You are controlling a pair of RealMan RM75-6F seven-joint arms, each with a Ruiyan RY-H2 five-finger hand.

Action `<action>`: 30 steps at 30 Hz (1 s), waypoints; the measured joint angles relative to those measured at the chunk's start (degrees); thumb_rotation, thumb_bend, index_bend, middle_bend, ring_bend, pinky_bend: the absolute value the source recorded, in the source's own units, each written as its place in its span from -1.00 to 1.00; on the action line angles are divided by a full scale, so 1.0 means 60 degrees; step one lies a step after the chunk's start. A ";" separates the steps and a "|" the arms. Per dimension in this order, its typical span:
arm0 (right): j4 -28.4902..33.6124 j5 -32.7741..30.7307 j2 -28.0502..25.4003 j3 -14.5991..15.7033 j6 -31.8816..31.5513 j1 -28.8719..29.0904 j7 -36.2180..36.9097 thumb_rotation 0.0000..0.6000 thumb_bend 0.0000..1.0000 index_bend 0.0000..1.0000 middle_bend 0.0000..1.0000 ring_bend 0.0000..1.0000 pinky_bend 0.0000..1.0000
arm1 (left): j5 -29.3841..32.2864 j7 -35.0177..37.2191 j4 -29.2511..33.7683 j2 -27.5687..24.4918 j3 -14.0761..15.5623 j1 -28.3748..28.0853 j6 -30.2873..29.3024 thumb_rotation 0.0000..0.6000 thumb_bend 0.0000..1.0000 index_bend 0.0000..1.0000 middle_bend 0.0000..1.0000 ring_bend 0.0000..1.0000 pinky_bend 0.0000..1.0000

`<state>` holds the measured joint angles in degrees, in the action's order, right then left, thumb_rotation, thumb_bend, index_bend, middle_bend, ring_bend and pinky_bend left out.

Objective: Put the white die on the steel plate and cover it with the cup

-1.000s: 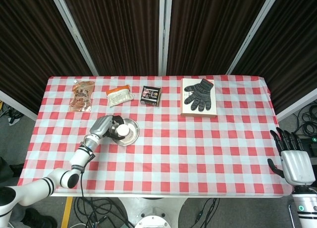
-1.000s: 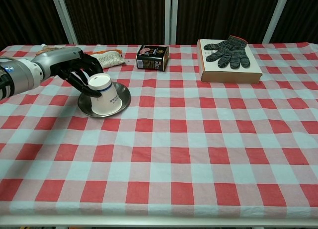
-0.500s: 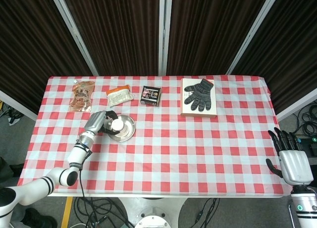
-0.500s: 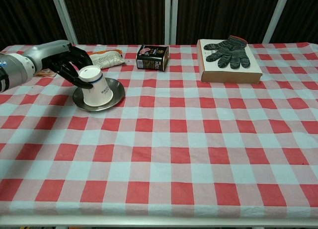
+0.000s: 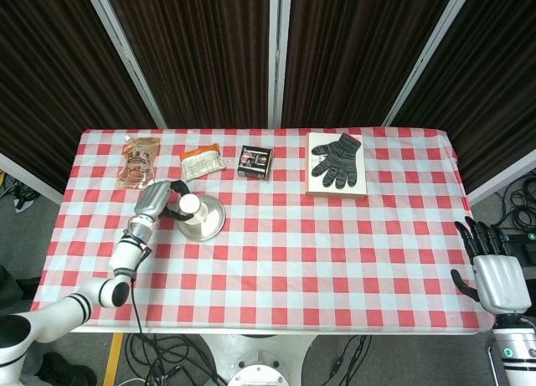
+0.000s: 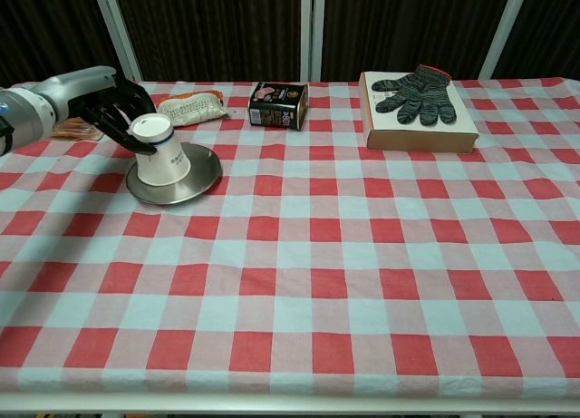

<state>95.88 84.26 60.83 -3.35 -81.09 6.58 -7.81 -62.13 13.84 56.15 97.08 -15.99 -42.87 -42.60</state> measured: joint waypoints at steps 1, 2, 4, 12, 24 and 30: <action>0.0009 0.0003 0.0004 0.0000 0.0009 0.0008 -0.0013 1.00 -0.53 -1.00 -1.00 -1.00 -0.95 | 0.0074 -0.0011 -0.0016 0.0008 -0.0023 0.0016 0.0004 1.00 -0.69 0.03 0.04 -0.32 -0.41; 0.0020 0.0005 0.0010 0.0000 0.0024 0.0019 -0.0031 1.00 -0.53 -1.00 -1.00 -1.00 -0.95 | 0.0081 0.0027 0.0035 -0.0006 -0.0029 0.0034 0.0011 1.00 -0.69 0.03 0.04 -0.32 -0.41; 0.0038 0.0008 0.0017 -0.0001 0.0044 0.0036 -0.0058 1.00 -0.53 -1.00 -1.00 -1.00 -0.95 | 0.0032 0.0165 0.0262 -0.0067 -0.0023 0.0083 0.0028 1.00 -0.69 0.03 0.04 -0.32 -0.41; 0.0122 0.0018 -0.0019 -0.0014 -0.0004 0.0031 -0.0144 1.00 -0.53 -1.00 -1.00 -1.00 -0.95 | -0.0666 0.1087 0.1446 -0.0485 0.0236 0.0259 0.0310 1.00 -0.69 0.03 0.04 -0.32 -0.47; 0.0114 0.0073 -0.0010 0.0022 -0.0065 -0.0011 -0.0099 1.00 -0.53 -1.00 -1.00 -1.00 -0.95 | -0.0114 0.0086 -0.0136 -0.0013 -0.0070 0.0181 -0.0239 1.00 -0.69 0.03 0.03 -0.32 -0.47; 0.0124 0.0118 -0.0045 0.0013 -0.0138 -0.0031 -0.0062 1.00 -0.53 -1.00 -1.00 -1.00 -0.95 | -0.0224 0.0886 0.1056 -0.0597 -0.0276 0.0491 -0.0552 1.00 -0.69 0.03 0.03 -0.32 -0.47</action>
<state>96.62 84.97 60.56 -3.27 -81.92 6.39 -8.18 -63.47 19.15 62.49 93.50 -17.65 -39.92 -45.91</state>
